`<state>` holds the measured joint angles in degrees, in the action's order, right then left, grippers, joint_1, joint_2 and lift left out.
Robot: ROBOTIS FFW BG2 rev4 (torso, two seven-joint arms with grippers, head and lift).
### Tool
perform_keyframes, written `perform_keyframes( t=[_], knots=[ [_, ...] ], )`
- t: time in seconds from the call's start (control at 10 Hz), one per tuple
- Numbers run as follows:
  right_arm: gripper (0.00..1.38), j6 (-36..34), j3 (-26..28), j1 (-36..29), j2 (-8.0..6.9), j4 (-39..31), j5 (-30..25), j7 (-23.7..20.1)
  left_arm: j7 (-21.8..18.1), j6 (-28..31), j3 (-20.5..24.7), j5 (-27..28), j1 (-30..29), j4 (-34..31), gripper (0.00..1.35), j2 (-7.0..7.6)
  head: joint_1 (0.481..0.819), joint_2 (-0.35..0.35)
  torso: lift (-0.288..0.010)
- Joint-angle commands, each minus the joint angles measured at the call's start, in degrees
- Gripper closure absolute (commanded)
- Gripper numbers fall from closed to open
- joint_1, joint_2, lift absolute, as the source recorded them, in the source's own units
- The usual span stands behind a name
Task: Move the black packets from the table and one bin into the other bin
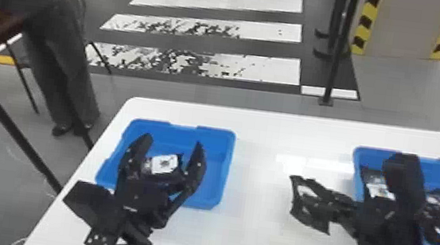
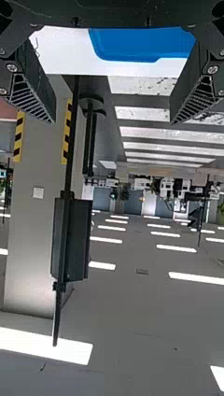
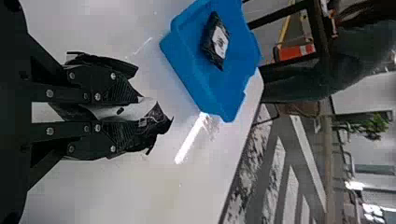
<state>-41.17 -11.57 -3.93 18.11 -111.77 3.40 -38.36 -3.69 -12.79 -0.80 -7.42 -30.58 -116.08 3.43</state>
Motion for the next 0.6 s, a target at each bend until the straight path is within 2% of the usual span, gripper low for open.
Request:
perform_keyframes(
  t=[0.0, 0.1, 0.3, 0.5],
  knots=[
    [1.03, 1.52, 8.83, -5.07, -1.06, -7.98, -1.23, 1.89, 0.0, -0.15, 0.0, 0.11, -0.08, 0.0, 0.14, 0.0, 0.695, 0.162, -0.11],
    [1.03, 1.52, 15.12, -7.74, -1.94, -11.91, -3.75, 3.82, 0.0, -0.15, 0.0, 0.11, -0.08, 0.0, 0.14, 0.0, 0.695, 0.143, -0.11],
    [1.03, 1.52, 24.49, -10.27, -3.17, -13.32, -6.49, 6.55, -0.09, -0.15, 0.0, 0.0, -0.22, 0.0, 0.14, 0.0, 0.695, 0.016, -0.11],
    [1.03, 1.52, 27.11, -8.59, -3.26, -8.68, -8.89, 7.08, -0.09, -0.15, 0.0, 0.0, -0.22, 0.0, 0.14, 0.0, 0.695, -0.106, -0.11]
  ],
)
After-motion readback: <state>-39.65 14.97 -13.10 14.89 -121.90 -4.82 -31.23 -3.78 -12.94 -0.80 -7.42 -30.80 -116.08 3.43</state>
